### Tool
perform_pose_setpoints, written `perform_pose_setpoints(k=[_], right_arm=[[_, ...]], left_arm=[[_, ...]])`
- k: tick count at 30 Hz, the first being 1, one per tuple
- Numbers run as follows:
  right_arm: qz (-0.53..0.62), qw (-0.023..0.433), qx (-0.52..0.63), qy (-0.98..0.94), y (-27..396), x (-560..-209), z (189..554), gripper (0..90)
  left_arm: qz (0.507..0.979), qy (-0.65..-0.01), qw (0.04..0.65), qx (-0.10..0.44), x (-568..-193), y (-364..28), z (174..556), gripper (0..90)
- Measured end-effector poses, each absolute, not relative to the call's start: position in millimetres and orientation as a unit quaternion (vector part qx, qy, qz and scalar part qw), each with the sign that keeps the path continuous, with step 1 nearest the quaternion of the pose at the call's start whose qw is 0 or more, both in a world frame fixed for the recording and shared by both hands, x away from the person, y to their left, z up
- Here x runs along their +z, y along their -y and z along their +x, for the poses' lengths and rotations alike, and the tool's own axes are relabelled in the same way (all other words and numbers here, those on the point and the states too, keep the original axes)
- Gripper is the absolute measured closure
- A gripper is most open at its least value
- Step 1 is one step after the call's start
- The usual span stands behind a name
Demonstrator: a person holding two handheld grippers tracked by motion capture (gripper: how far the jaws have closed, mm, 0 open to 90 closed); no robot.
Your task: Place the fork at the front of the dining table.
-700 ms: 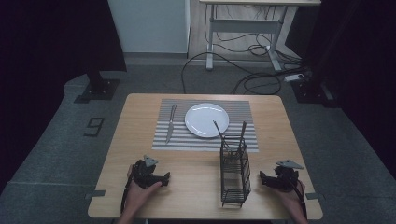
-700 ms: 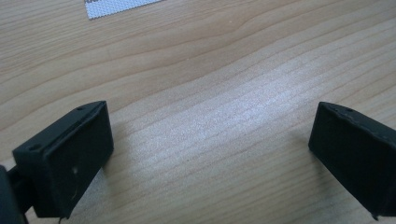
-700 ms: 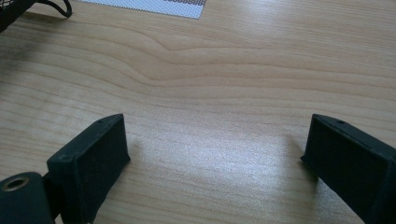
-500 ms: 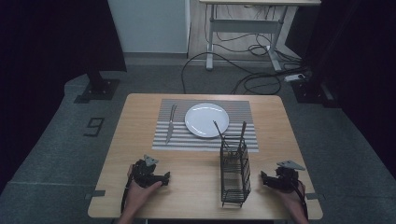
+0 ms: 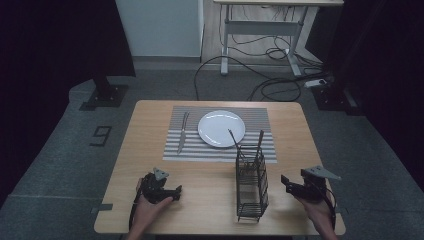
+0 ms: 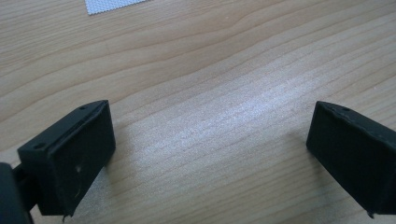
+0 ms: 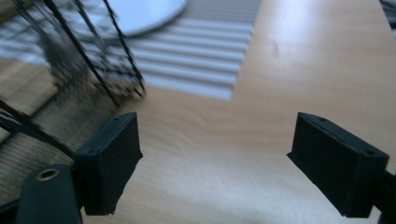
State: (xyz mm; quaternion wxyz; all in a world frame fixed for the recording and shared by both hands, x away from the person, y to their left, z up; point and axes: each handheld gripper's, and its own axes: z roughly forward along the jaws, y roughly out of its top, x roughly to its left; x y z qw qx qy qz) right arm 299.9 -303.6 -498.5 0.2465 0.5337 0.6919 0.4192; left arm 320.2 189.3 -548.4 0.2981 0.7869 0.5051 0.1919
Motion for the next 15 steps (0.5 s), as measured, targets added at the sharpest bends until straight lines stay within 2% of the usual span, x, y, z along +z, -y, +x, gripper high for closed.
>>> perform_pose_setpoints(k=[10,15], right_arm=[[0.479,0.243,0.460,-0.707,281.1,-453.7,302.6,20.0],[0.463,0.241,0.474,-0.709,267.1,-436.2,310.4,26.9]], left_arm=[[0.787,-0.505,0.299,0.191,-548.6,-189.2,320.4,0.9],[0.786,-0.506,0.299,0.192,-548.6,-188.9,320.4,0.8]])
